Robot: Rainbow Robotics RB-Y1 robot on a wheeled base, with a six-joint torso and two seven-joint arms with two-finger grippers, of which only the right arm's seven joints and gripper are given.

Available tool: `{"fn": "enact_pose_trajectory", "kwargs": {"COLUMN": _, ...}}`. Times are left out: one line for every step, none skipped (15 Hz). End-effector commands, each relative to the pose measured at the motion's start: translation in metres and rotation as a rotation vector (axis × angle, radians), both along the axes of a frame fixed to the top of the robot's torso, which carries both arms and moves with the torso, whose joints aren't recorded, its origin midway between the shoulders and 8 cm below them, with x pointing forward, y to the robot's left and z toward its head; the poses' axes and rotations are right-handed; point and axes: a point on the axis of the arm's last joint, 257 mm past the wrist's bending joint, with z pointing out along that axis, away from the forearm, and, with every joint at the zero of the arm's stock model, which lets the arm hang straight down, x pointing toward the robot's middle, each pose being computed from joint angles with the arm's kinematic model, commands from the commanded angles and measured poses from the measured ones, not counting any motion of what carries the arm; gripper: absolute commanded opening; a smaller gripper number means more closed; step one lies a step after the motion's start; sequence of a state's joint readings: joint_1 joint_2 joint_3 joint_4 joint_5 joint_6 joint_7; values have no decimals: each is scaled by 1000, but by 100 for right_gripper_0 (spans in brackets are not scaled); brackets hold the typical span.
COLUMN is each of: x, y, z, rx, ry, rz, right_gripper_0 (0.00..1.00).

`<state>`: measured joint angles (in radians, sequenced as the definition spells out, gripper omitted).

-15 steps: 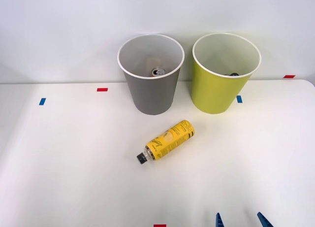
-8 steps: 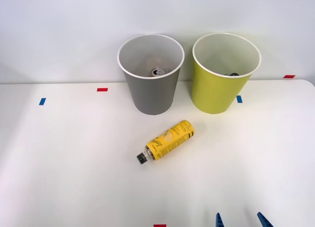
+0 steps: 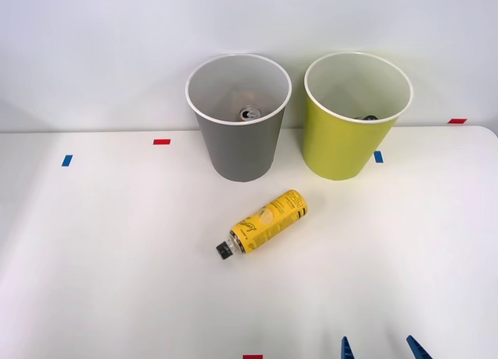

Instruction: Put cans in the gray bin, plastic bottles in the light green bin

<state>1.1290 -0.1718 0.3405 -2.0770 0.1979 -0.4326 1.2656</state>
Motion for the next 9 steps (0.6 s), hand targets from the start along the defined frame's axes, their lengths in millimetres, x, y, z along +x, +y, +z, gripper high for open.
{"fn": "enact_pose_trajectory", "kwargs": {"x": 0, "y": 0, "z": 0, "rx": 0, "ry": 0, "rz": 0, "right_gripper_0": 100}}
{"fn": "enact_pose_trajectory", "kwargs": {"x": 0, "y": 0, "z": 0, "rx": 0, "ry": 0, "rz": 0, "right_gripper_0": 100}}
{"fn": "enact_pose_trajectory", "kwargs": {"x": 0, "y": 0, "z": 0, "rx": 0, "ry": 0, "rz": 0, "right_gripper_0": 100}}
{"fn": "enact_pose_trajectory", "kwargs": {"x": 0, "y": 0, "z": 0, "rx": 0, "ry": 0, "rz": 0, "right_gripper_0": 100}}
{"fn": "enact_pose_trajectory", "kwargs": {"x": 0, "y": 0, "z": 0, "rx": 0, "ry": 0, "rz": 0, "right_gripper_0": 100}}
{"fn": "enact_pose_trajectory", "kwargs": {"x": 0, "y": 0, "z": 0, "rx": 0, "ry": 0, "rz": 0, "right_gripper_0": 100}}
{"fn": "enact_pose_trajectory", "kwargs": {"x": 0, "y": 0, "z": 0, "rx": 0, "ry": 0, "rz": 0, "right_gripper_0": 100}}
{"fn": "enact_pose_trajectory", "kwargs": {"x": 0, "y": 0, "z": 0, "rx": 0, "ry": 0, "rz": 0, "right_gripper_0": 100}}
{"fn": "enact_pose_trajectory", "kwargs": {"x": 0, "y": 0, "z": 0, "rx": 0, "ry": 0, "rz": 0, "right_gripper_0": 100}}
